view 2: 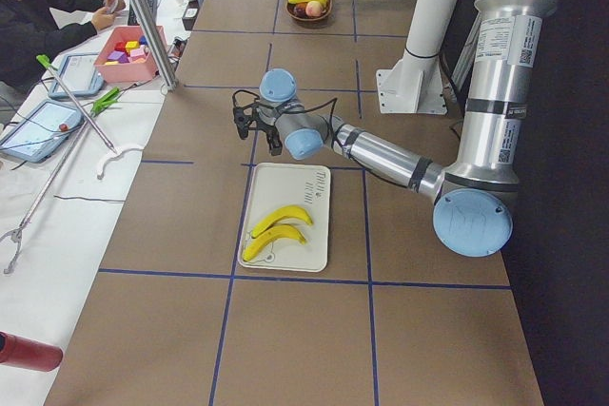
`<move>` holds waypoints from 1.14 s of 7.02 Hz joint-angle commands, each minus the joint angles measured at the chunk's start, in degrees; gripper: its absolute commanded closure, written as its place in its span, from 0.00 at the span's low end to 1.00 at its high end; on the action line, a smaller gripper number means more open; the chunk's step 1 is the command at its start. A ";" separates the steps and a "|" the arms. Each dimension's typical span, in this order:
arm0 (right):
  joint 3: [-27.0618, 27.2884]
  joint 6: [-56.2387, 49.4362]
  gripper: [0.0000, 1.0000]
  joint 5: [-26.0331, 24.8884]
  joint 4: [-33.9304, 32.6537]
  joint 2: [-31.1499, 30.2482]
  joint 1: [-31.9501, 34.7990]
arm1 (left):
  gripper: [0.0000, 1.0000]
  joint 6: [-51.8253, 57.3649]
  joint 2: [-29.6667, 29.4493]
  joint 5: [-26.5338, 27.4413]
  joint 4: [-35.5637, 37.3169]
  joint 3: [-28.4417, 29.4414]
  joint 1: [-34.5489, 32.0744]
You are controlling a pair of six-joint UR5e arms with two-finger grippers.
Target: Transfer all bananas from basket to plate
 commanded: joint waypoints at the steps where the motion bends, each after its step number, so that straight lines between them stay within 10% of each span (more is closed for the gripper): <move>1: -1.62 0.02 0.01 -2.37 0.21 0.10 -4.49 | 0.00 -0.10 -0.13 -0.02 0.00 -0.04 0.03; 8: -4.35 -0.16 0.47 -2.47 0.47 3.35 -4.07 | 0.00 -1.25 -0.48 -0.02 0.00 -0.22 0.03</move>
